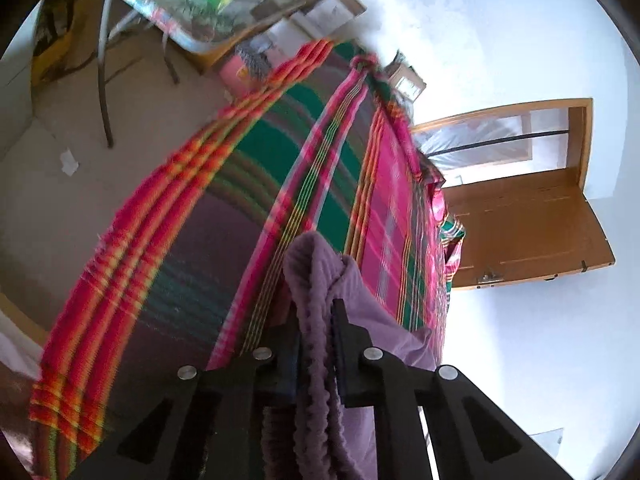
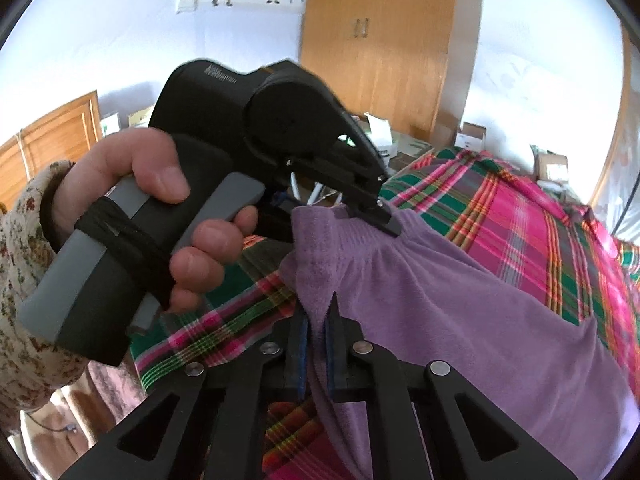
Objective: Fold clothes
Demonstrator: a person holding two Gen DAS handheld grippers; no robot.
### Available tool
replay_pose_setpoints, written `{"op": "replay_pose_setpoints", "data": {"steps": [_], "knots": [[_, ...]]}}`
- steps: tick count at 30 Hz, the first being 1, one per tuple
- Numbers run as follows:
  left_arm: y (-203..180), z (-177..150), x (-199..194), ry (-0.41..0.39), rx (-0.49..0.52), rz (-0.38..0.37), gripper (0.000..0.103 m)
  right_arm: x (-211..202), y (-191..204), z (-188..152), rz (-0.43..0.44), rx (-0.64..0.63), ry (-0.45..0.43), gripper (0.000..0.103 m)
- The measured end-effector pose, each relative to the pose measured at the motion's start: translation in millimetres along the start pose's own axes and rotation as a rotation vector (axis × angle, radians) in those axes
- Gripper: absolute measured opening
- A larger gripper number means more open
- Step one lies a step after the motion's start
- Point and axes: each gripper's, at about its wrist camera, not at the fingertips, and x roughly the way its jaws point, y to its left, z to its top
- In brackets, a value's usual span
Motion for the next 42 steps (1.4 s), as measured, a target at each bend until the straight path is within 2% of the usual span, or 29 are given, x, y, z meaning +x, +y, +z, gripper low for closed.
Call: {"op": "replay_pose_setpoints", "data": {"steps": [7, 16, 31, 42], "knots": [[9, -1, 7, 0.000, -0.034, -0.002, 0.013, 11, 7, -1, 0.000, -0.013, 0.032, 0.006], [-4, -5, 5, -0.011, -0.010, 0.019, 0.014, 10, -2, -4, 0.015, 0.032, 0.012, 0.006], [-73, -28, -12, -0.066, 0.103, -0.008, 0.014, -65, -17, -14, -0.028, 0.106, -0.128, 0.006], [-143, -60, 7, -0.044, 0.214, -0.053, 0.014, -130, -50, -35, -0.090, 0.207, -0.217, 0.006]]}}
